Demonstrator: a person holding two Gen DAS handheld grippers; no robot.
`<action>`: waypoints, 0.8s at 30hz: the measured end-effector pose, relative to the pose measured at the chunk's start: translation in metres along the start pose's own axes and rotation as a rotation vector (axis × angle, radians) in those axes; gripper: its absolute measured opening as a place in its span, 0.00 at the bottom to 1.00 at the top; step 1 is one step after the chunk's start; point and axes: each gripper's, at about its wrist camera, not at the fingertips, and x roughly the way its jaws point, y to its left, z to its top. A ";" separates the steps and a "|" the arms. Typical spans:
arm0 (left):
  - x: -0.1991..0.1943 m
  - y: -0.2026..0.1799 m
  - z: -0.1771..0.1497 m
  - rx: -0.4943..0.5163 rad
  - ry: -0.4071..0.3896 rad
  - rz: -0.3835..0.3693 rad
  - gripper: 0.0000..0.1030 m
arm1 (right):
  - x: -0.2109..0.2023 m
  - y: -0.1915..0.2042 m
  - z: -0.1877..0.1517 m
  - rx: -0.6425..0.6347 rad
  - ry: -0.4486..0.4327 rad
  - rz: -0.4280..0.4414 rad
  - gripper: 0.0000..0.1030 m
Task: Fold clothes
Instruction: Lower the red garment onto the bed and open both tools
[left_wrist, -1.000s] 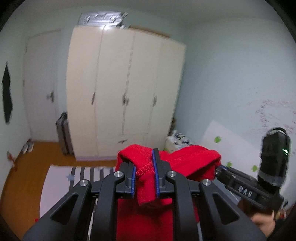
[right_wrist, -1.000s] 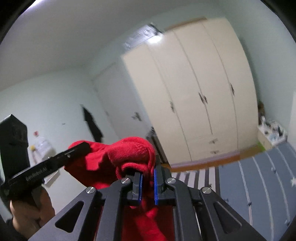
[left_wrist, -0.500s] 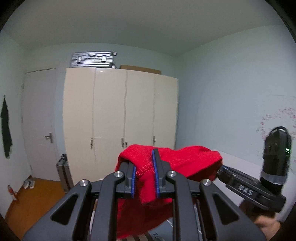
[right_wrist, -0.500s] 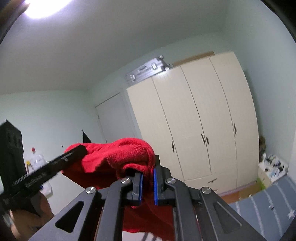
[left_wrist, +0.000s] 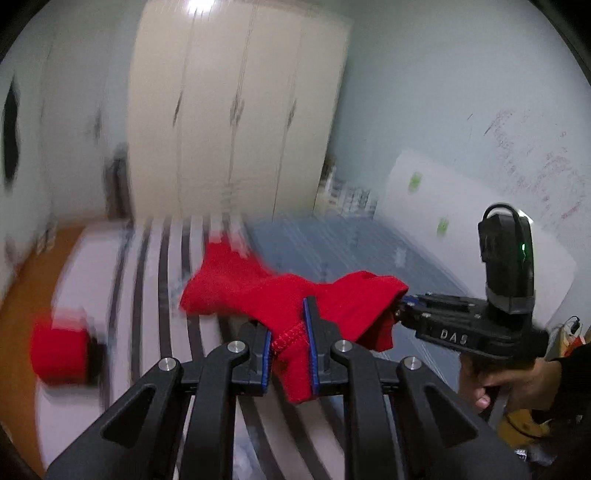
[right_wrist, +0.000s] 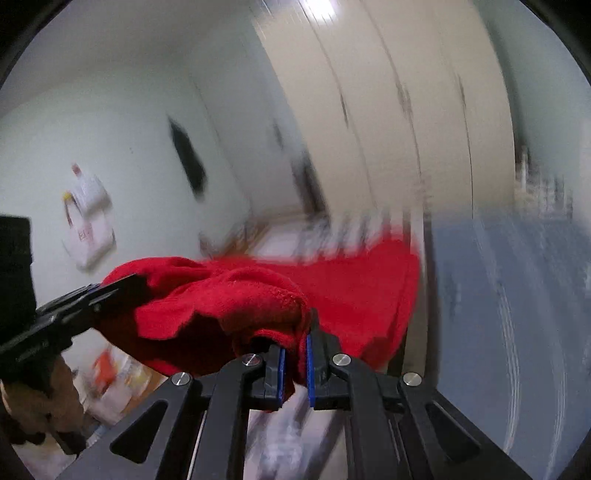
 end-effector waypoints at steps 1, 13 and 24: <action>0.020 0.005 -0.041 -0.019 0.076 0.016 0.12 | 0.017 -0.005 -0.039 0.026 0.075 -0.001 0.07; 0.137 0.031 -0.307 -0.171 0.381 0.071 0.13 | 0.128 -0.044 -0.328 0.040 0.474 -0.044 0.07; 0.136 0.023 -0.370 -0.186 0.342 0.068 0.26 | 0.128 -0.073 -0.387 -0.047 0.395 -0.099 0.11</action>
